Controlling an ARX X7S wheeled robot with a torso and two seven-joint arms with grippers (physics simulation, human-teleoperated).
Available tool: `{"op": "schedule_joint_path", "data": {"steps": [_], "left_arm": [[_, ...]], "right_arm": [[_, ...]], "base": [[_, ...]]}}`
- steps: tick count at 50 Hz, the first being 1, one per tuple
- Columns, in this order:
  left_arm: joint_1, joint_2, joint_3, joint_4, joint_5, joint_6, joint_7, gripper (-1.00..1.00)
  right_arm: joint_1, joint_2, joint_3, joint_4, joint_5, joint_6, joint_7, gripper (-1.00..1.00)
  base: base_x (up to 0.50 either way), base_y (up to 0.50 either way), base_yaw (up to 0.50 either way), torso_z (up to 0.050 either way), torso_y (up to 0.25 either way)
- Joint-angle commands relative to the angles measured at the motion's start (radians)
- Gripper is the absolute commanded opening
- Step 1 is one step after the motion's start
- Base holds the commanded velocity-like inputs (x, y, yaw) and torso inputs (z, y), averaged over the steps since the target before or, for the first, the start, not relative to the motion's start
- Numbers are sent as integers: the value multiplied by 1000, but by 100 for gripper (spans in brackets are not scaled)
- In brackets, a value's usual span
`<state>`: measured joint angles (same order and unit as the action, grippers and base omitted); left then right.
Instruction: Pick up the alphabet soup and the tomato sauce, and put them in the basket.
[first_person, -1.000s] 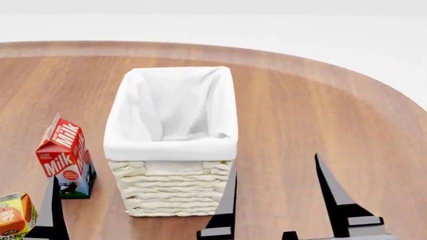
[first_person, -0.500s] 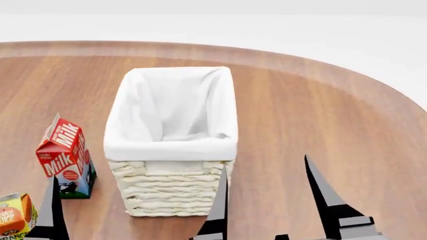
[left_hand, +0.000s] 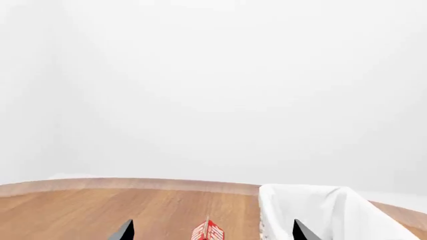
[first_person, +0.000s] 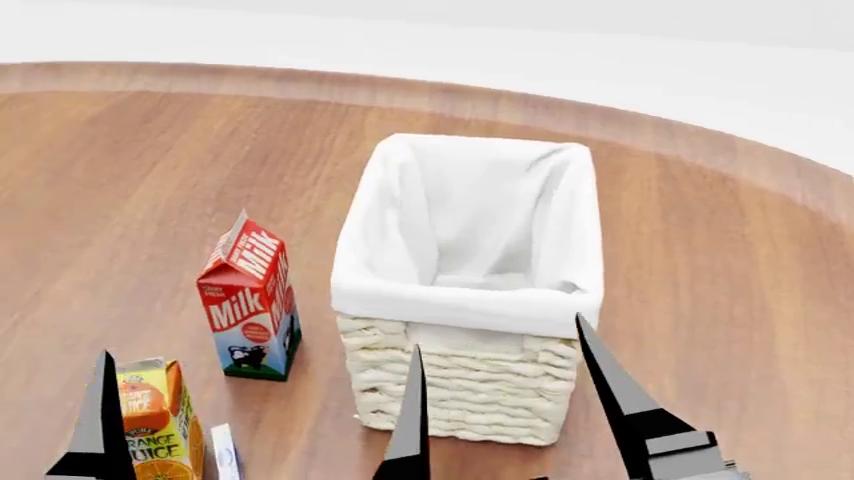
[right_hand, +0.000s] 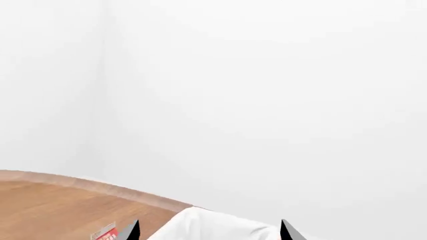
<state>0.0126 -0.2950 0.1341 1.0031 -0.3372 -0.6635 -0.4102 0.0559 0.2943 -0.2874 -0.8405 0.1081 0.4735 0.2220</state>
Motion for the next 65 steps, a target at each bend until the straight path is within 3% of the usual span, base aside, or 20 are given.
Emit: {"op": "schedule_joint_path", "data": {"steps": [1,13,23,39,50,65], "left_arm": [[-6,15,-15,-23,3,54,32,100],[-8,8,-14,-28,-5,61,24,100],[-8,1,-15,-21,-16,62,16,100],[-10,-10,-9,-26,-23,70,6,100],[-22,-13,-16,-22,-55,38,-14,100],[-23,-46,-3,-15,-93,65,-39,100]], "right_arm": [[-3,-13,19,-8,2,-21,-29,100],[8,-26,36,6,2,12,8,100],[9,-28,42,2,9,20,20,100],[15,-21,31,5,14,24,25,100],[19,-16,26,9,12,36,35,100],[23,-9,14,2,13,43,41,100]], "base": [[0,0,500,0,0],[0,0,465,0,0],[21,5,0,0,0],[487,113,0,0,0],[7,2,0,0,0],[0,0,0,50,0]]}}
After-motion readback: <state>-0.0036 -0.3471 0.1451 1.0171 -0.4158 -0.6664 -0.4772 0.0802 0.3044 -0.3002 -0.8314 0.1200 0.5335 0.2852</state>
